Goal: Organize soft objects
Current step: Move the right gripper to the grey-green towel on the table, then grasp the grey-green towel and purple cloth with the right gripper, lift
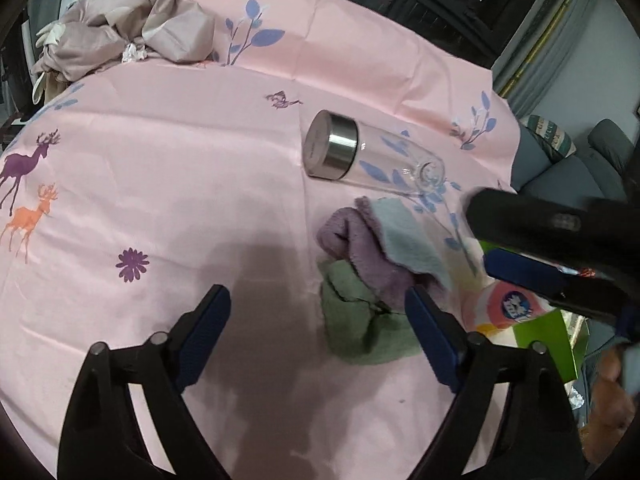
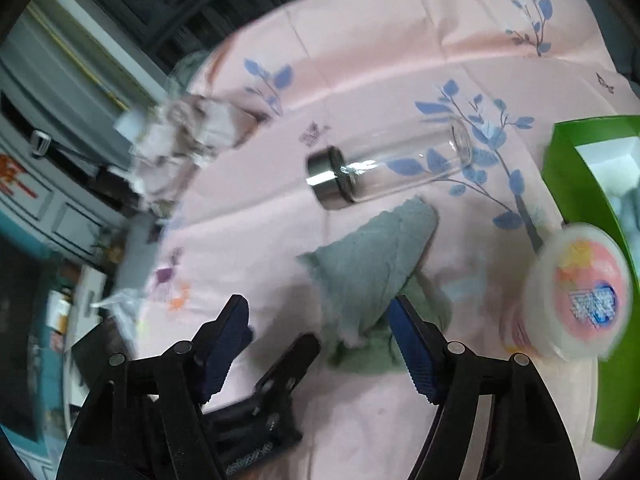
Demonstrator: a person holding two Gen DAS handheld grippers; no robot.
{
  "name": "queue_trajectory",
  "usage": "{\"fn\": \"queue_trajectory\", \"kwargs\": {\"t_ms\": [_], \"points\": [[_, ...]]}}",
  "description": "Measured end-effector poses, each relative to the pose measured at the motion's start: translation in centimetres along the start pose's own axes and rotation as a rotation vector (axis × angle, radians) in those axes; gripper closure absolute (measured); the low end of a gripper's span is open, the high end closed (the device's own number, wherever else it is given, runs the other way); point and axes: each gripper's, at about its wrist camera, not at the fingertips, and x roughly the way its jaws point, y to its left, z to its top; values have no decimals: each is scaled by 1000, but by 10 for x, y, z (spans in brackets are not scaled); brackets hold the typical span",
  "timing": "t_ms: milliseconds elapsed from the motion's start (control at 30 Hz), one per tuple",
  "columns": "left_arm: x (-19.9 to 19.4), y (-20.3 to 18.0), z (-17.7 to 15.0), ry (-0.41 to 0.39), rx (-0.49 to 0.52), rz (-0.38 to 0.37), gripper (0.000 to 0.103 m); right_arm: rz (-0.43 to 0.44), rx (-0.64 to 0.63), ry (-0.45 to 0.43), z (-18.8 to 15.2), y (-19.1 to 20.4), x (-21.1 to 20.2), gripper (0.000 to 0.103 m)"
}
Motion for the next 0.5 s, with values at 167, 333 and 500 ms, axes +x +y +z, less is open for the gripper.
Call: {"fn": "queue_trajectory", "kwargs": {"t_ms": [167,333,500], "points": [[9,8,2,18,-46,-22,26,-85,20,91,16,-7,45,35],[15,9,2,36,-60,-37,37,-137,18,128,22,-15,68,58],[16,5,2,32,-62,-68,45,-81,-4,127,20,-17,68,87]]}}
